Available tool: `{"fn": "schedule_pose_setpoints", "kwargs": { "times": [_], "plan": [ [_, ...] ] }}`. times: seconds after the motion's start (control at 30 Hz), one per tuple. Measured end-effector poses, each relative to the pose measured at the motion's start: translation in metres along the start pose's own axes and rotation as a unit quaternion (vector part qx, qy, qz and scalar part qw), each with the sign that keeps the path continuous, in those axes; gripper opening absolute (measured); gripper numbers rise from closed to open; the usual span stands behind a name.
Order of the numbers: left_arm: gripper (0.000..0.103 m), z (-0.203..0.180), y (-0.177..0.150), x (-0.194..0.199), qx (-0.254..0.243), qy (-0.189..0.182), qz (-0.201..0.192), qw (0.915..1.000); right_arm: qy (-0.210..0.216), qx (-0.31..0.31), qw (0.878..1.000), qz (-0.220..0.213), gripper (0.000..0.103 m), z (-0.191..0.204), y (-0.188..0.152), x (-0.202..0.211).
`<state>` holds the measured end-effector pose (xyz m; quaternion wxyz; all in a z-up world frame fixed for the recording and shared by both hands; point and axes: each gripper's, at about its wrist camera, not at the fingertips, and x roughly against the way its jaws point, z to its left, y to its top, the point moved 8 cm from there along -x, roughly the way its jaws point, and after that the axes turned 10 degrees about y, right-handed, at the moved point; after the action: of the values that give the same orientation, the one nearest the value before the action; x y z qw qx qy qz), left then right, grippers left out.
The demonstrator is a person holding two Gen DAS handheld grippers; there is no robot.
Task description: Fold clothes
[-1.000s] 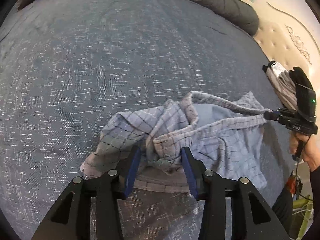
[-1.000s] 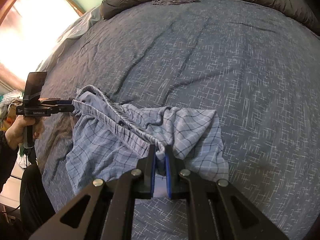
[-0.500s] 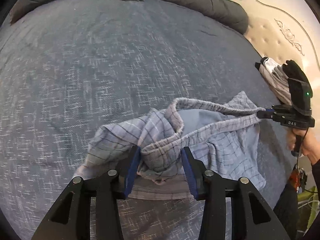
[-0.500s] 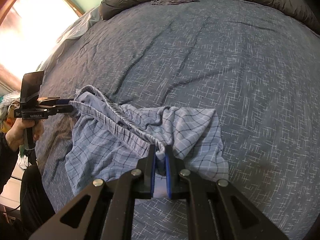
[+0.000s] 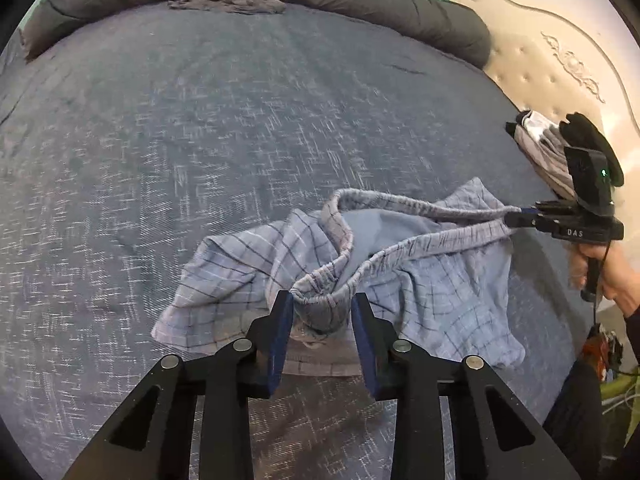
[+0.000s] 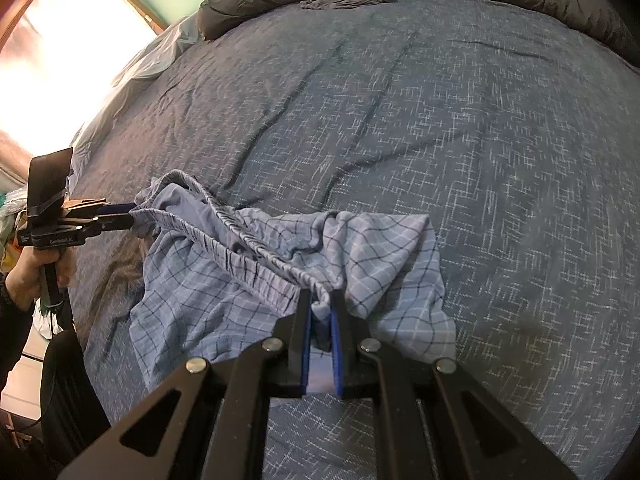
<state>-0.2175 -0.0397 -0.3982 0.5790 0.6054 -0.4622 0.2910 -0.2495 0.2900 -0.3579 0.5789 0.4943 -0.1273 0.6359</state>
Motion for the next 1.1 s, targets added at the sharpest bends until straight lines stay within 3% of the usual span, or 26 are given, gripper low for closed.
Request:
{"fn": "schedule_pose_setpoints", "kwargs": {
  "times": [0.47,0.6,0.87,1.1],
  "plan": [
    [0.033,0.013,-0.004,-0.008,0.020,-0.009,0.011,0.9997,0.003,-0.001,1.000,0.000,0.008,-0.002,0.000,-0.002],
    [0.017,0.015,-0.001,-0.006,0.021,-0.009,0.009,0.9997,0.005,0.004,1.000,-0.004,0.008,0.002,0.000,0.000],
    [0.011,0.011,0.028,0.041,0.007,0.010,-0.052,0.9986,-0.002,0.031,0.998,-0.051,0.008,0.016,0.019,0.029],
    [0.009,0.002,0.055,0.099,-0.013,0.028,-0.104,0.9941,-0.013,0.062,0.992,-0.110,0.007,0.048,0.047,0.081]
  ]
}}
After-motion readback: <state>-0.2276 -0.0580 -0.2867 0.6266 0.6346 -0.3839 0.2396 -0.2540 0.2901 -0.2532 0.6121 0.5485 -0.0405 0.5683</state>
